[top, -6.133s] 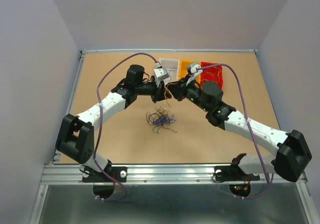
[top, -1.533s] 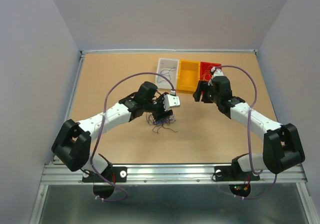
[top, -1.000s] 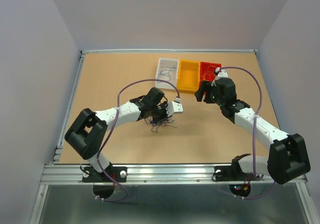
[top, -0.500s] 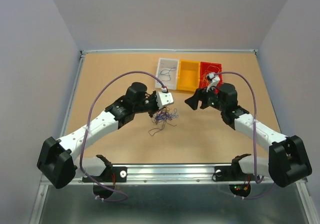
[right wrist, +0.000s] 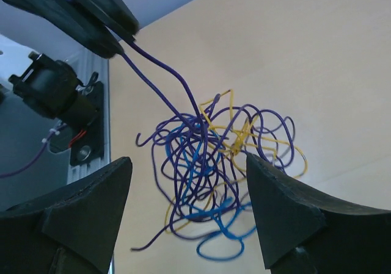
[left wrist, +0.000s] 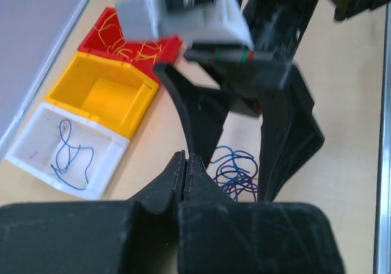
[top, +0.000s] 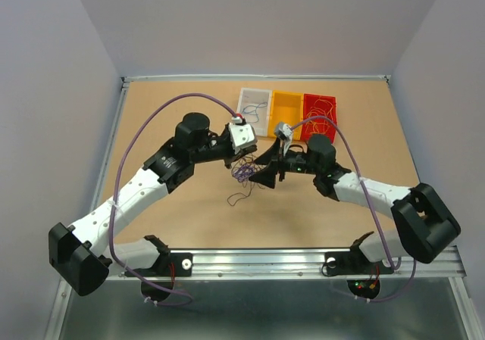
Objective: Untangle the cables
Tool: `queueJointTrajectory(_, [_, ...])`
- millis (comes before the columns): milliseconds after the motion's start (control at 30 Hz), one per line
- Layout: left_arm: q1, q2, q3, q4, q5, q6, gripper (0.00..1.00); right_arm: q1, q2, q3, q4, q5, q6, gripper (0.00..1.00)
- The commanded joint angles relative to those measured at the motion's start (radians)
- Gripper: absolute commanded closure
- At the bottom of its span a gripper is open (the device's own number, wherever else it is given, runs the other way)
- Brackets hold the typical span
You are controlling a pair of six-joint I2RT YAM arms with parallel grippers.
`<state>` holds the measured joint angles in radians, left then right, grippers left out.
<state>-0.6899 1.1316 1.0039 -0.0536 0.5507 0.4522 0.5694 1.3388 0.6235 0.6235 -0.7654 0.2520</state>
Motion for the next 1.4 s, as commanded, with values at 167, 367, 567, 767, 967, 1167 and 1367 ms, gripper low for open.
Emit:
queueJointTrajectory(167, [-0.002,0.014,0.22,-0.057,0.06,-0.056,1.0,0.06,0.167,0.166,0.096,-0.004,-0.03,0.5])
queueJointTrajectory(367, [-0.002,0.011,0.471,-0.063,-0.247,-0.173,1.0,0.06,0.204,0.199,-0.008,-0.008,-0.085,0.71])
queueJointTrajectory(567, [-0.002,-0.058,0.579,-0.002,-0.631,-0.237,1.0,0.06,0.162,0.173,-0.112,-0.02,-0.169,0.73])
queueJointTrajectory(767, [-0.002,-0.188,0.471,0.194,-0.955,-0.239,1.0,0.061,0.131,0.162,-0.286,-0.037,-0.304,0.59])
queueJointTrajectory(967, [-0.002,-0.205,0.43,0.262,-1.015,-0.205,1.0,0.06,0.111,0.151,-0.343,0.04,-0.321,0.46])
queueJointTrajectory(1167, [-0.002,-0.214,0.398,0.282,-0.915,-0.182,1.0,0.06,0.089,0.143,-0.378,0.094,-0.332,0.47])
queueJointTrajectory(1367, [-0.002,-0.187,0.38,0.181,-0.649,-0.204,1.0,0.06,0.025,0.127,-0.268,0.049,-0.291,0.0])
